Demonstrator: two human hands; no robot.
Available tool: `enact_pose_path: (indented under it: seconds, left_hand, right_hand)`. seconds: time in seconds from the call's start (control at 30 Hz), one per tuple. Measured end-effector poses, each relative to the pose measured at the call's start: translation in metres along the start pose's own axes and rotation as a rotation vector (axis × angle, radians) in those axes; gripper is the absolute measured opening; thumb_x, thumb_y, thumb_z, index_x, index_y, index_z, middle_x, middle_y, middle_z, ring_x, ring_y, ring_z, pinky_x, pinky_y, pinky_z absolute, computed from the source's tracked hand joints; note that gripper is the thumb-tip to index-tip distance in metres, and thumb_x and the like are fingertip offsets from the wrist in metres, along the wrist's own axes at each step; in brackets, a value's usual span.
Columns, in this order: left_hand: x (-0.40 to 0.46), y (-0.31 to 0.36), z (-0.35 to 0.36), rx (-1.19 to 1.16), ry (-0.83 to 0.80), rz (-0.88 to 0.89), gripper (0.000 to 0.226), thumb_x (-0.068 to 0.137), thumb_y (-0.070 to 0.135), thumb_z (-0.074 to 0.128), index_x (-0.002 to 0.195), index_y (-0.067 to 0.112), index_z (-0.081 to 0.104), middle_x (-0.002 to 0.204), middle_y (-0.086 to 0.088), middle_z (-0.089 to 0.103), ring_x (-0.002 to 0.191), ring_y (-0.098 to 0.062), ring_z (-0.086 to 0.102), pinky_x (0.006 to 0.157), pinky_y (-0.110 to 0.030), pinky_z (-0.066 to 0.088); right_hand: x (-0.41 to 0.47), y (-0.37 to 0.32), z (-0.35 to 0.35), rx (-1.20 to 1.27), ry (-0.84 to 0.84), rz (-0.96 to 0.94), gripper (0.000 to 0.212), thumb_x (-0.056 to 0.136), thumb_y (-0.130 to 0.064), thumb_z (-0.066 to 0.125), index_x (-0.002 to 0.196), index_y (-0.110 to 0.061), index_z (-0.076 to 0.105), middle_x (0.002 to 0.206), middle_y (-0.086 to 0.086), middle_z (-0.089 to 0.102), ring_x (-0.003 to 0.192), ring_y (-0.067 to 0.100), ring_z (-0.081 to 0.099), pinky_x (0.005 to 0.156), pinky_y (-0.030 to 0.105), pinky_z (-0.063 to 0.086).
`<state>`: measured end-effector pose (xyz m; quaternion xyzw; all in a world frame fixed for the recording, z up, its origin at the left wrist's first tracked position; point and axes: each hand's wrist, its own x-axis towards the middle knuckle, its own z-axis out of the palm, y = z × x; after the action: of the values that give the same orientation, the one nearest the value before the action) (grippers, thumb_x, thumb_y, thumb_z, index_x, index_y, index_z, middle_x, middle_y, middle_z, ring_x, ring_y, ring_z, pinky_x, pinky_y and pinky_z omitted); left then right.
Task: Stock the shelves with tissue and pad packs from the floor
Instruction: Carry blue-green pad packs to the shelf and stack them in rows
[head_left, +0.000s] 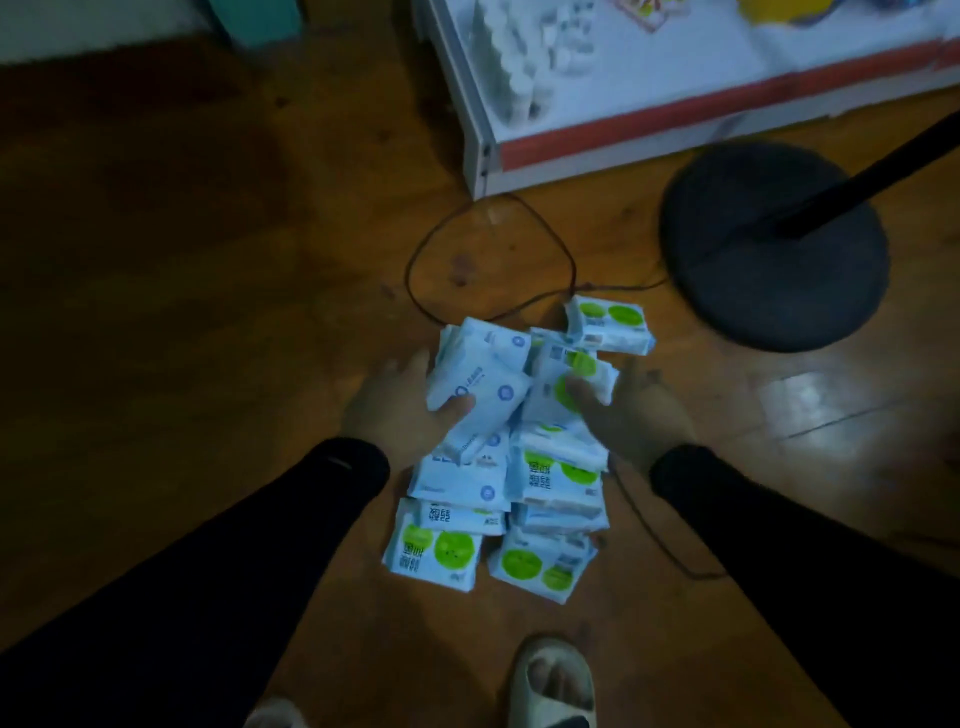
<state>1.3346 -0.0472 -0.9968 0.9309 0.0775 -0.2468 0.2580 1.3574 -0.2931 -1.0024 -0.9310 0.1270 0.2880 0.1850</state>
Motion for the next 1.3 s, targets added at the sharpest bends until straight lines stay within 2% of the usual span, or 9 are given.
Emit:
enact_pose_path:
  seconds: [0.13, 0.27, 0.4, 0.5, 0.7, 0.8, 1.0, 1.2, 1.3]
  left_hand:
    - [0.028, -0.004, 0.037, -0.089, -0.033, -0.040, 0.060, 0.082, 0.058, 0.061, 0.119, 0.012, 0.050, 0.119, -0.011, 0.058, 0.111, -0.031, 0.055, 0.085, -0.034, 0.043]
    - [0.014, -0.003, 0.042, -0.200, -0.002, -0.022, 0.054, 0.080, 0.045, 0.071, 0.117, 0.012, 0.047, 0.112, -0.007, 0.060, 0.102, -0.028, 0.057, 0.080, -0.034, 0.044]
    - [-0.022, -0.002, -0.004, -0.228, -0.010, 0.044, 0.043, 0.084, 0.033, 0.070, 0.115, 0.013, 0.048, 0.109, -0.005, 0.054, 0.101, -0.025, 0.054, 0.072, -0.030, 0.036]
    - [-0.063, -0.001, -0.071, -0.151, -0.015, 0.085, 0.028, 0.085, 0.033, 0.068, 0.095, 0.014, 0.050, 0.098, -0.004, 0.047, 0.097, -0.025, 0.052, 0.066, -0.030, 0.031]
    - [-0.177, 0.015, -0.295, -0.095, 0.159, 0.094, 0.027, 0.081, 0.032, 0.068, 0.099, 0.018, 0.055, 0.093, 0.002, 0.054, 0.084, -0.021, 0.055, 0.068, -0.034, 0.040]
    - [-0.246, 0.014, -0.401, -0.121, 0.288, 0.104, 0.027, 0.072, 0.039, 0.062, 0.093, 0.023, 0.057, 0.084, 0.005, 0.061, 0.076, -0.015, 0.057, 0.067, -0.035, 0.045]
    - [-0.436, 0.014, -0.595, -0.042, 0.692, 0.080, 0.029, 0.073, 0.031, 0.066, 0.101, 0.028, 0.060, 0.091, 0.010, 0.061, 0.083, -0.012, 0.056, 0.068, -0.025, 0.037]
    - [-0.670, 0.013, -0.697, 0.238, 1.033, -0.061, 0.033, 0.074, 0.024, 0.065, 0.083, 0.044, 0.041, 0.075, 0.015, 0.046, 0.074, -0.012, 0.046, 0.062, -0.019, 0.027]
    - [-0.793, 0.015, -0.702, 0.280, 1.170, -0.204, 0.020, 0.077, 0.026, 0.061, 0.087, 0.040, 0.050, 0.080, 0.014, 0.055, 0.078, -0.013, 0.050, 0.065, -0.018, 0.033]
  right_hand:
    - [0.030, -0.019, 0.030, 0.164, -0.138, 0.194, 0.060, 0.084, -0.066, 0.052, 0.088, -0.007, 0.060, 0.096, 0.018, 0.061, 0.082, 0.028, 0.060, 0.073, 0.035, 0.046]
    - [0.018, -0.018, 0.039, 0.243, -0.039, 0.216, 0.076, 0.080, -0.047, 0.071, 0.129, -0.001, 0.036, 0.125, 0.017, 0.053, 0.110, 0.032, 0.054, 0.075, 0.032, 0.039]
    - [-0.023, -0.021, 0.002, 0.326, 0.019, 0.125, 0.066, 0.077, -0.034, 0.075, 0.124, -0.013, 0.034, 0.121, 0.015, 0.050, 0.094, 0.031, 0.055, 0.074, 0.036, 0.046]
    - [-0.067, -0.041, -0.049, 0.357, 0.046, 0.024, 0.063, 0.075, -0.032, 0.076, 0.120, -0.018, 0.034, 0.117, 0.015, 0.052, 0.091, 0.031, 0.057, 0.073, 0.040, 0.052]
    - [-0.192, -0.174, -0.185, 0.309, 0.014, -0.346, 0.051, 0.076, -0.034, 0.078, 0.111, -0.022, 0.043, 0.103, 0.002, 0.061, 0.095, 0.025, 0.061, 0.078, 0.041, 0.051]
    - [-0.261, -0.254, -0.252, 0.194, -0.014, -0.610, 0.056, 0.079, -0.042, 0.074, 0.126, -0.025, 0.047, 0.113, -0.005, 0.057, 0.102, 0.013, 0.055, 0.086, 0.027, 0.043]
    - [-0.424, -0.418, -0.375, 0.127, 0.119, -1.050, 0.039, 0.084, -0.033, 0.069, 0.121, -0.029, 0.055, 0.105, -0.008, 0.057, 0.092, 0.008, 0.053, 0.077, 0.018, 0.038]
    - [-0.597, -0.532, -0.441, 0.173, 0.126, -1.435, 0.036, 0.085, -0.032, 0.068, 0.118, -0.036, 0.056, 0.110, -0.011, 0.059, 0.093, 0.010, 0.056, 0.075, 0.023, 0.039]
    - [-0.688, -0.573, -0.444, 0.197, 0.064, -1.617, 0.034, 0.086, -0.028, 0.067, 0.118, -0.032, 0.057, 0.109, -0.013, 0.057, 0.098, 0.010, 0.054, 0.077, 0.022, 0.036]
